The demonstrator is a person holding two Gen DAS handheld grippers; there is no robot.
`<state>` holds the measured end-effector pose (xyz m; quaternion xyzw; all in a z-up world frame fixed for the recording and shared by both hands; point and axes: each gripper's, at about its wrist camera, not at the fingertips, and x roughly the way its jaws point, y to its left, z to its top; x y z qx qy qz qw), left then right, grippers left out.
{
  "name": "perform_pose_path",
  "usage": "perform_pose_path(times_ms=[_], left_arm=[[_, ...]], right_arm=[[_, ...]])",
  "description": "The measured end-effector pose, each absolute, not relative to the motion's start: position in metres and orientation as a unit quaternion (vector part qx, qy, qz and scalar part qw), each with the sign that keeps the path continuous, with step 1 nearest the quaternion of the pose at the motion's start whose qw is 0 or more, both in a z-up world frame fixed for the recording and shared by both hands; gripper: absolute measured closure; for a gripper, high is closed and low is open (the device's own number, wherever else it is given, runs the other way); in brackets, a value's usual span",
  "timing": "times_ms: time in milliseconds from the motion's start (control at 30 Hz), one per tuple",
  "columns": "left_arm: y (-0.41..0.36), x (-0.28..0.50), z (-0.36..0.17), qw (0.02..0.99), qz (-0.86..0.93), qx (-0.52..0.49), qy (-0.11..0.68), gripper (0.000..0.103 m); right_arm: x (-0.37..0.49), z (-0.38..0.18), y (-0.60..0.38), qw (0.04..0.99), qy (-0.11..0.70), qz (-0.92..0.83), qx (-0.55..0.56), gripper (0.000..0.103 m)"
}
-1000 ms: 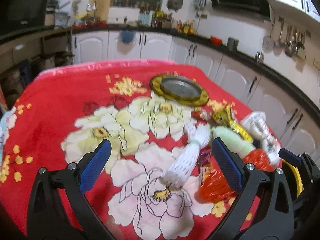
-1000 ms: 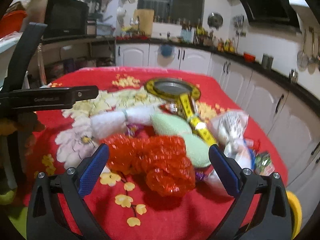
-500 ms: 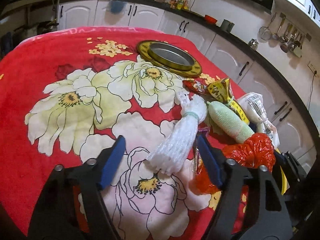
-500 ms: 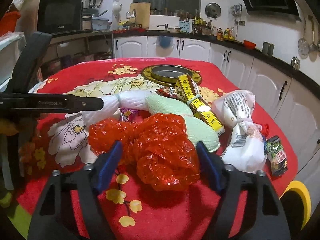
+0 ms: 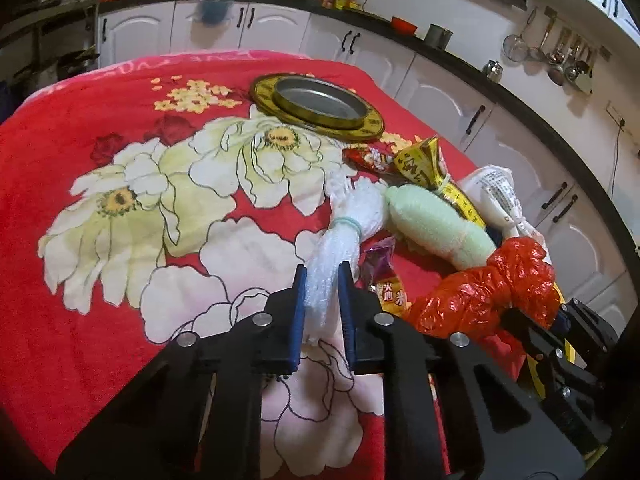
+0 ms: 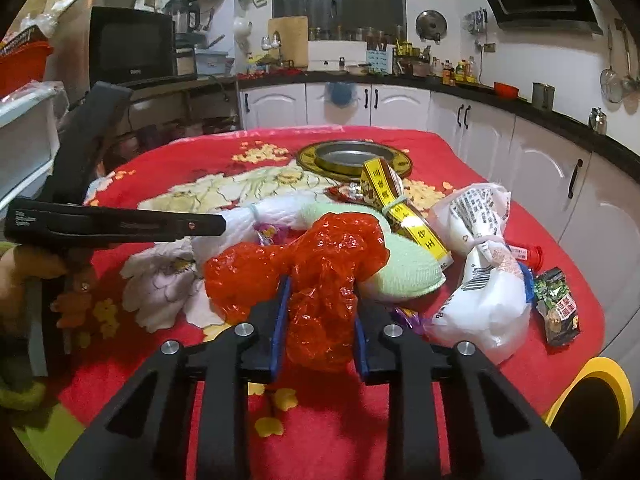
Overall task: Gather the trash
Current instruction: 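Grasp the white mesh bundle with the left tool while the right tool grasps the red plastic bag, then lift both held items and carry them over the yellow-rimmed bin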
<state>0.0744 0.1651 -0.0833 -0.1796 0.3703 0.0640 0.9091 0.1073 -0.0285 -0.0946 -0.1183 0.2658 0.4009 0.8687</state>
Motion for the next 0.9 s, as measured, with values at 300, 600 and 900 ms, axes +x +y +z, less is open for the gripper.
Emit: perform_pose_path(times_ms=[300, 600, 900], left_arm=[[0.167, 0.060, -0.056, 0.929, 0.079, -0.172, 0.317, 0.097], [0.159, 0.049, -0.035, 0.944, 0.081, -0.159, 0.278, 0.097], [0.146, 0.038, -0.016, 0.956, 0.066, -0.151, 0.245, 0.097]], right_arm=[[0.091, -0.074, -0.036, 0.874, 0.236, 0.411, -0.105, 0.078], [0.081, -0.056, -0.046, 0.882, 0.216, 0.409, -0.090, 0.078], [0.079, -0.034, -0.065, 0.899, 0.187, 0.388, -0.074, 0.078]])
